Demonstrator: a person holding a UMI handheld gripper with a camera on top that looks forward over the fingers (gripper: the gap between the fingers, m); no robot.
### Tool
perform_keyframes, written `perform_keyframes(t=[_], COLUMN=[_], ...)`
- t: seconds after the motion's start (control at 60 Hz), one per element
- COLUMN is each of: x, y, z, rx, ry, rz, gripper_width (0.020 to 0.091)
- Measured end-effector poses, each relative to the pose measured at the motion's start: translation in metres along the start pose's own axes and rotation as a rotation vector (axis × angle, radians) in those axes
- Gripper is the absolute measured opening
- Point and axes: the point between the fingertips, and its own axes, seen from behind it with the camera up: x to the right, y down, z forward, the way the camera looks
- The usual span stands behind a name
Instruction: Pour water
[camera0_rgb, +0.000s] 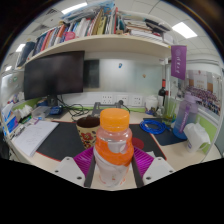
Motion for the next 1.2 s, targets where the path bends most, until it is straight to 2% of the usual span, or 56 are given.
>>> perform_keyframes(t=[0.117,0.133,0.2,0.217,0.317,0.333,0.35,0.45,0.583,0.9,1.067,1.2], x=[0.000,0.004,0.004,0.002,0.009,-0.005,0.007,0.008,0.026,0.058,0.057,0.060], y=[-0.003,-0.022,-0.024,-0.006,-0.008,0.006,-0.008,-0.012,-0.053,-0.088,-0.105,-0.114], z=[0.003,-0.001,-0.002,0.002,0.007,-0.005,0.006,0.010,0.013,0.079,0.101,0.111], rx=[0.058,0.011,0.046,0.103,0.111,0.108,0.107,0.069,0.075,-0.114,-0.125,-0.175], ry=[0.040,0.032,0.037,0.048,0.047,0.049,0.047,0.043,0.094,0.149,0.161,0.192], rz=[0.019,0.008,-0.010,-0.002,-0.001,0.000,-0.010,-0.027,-0.157,-1.009,-1.470,-1.692], gripper_width=[0.0539,0.0525,0.0462,0.0448,0.0375,0.0375,0.0374,0.0365,0.0363,0.0364,0.0370,0.0369])
